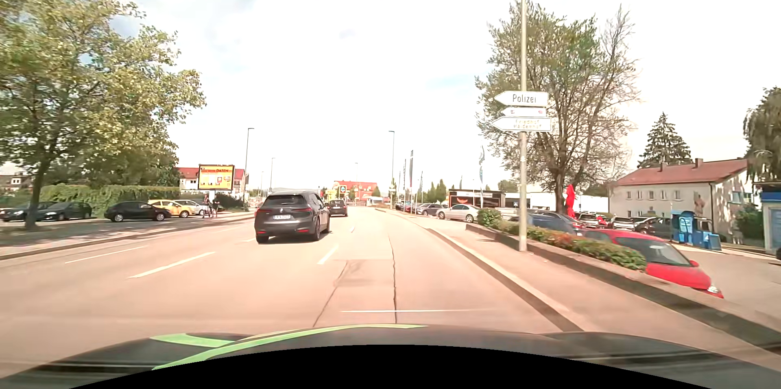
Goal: Follow the waypoints while adhering to traffic rules and regulations
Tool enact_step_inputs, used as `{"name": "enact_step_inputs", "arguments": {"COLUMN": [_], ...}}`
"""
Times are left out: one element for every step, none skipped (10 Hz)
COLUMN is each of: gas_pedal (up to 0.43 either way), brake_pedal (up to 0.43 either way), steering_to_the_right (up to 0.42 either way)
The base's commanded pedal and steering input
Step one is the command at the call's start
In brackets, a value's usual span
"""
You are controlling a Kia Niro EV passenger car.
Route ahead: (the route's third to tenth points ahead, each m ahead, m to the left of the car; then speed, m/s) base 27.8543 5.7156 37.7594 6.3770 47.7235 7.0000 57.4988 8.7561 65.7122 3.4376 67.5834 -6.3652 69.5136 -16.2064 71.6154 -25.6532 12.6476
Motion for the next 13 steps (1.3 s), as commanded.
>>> {"name": "enact_step_inputs", "arguments": {"gas_pedal": [0.000, 0.000, 0.000, 0.000, 0.000, 0.000, 0.000, 0.000, 0.000, 0.000, 0.000, 0.000, 0.000], "brake_pedal": [0.067, 0.085, 0.085, 0.091, 0.104, 0.122, 0.140, 0.152, 0.152, 0.159, 0.152, 0.159, 0.165], "steering_to_the_right": [-0.002, -0.003, -0.004, -0.004, -0.007, -0.009, -0.009, -0.010, -0.012, -0.014, -0.014, -0.014, -0.015]}}
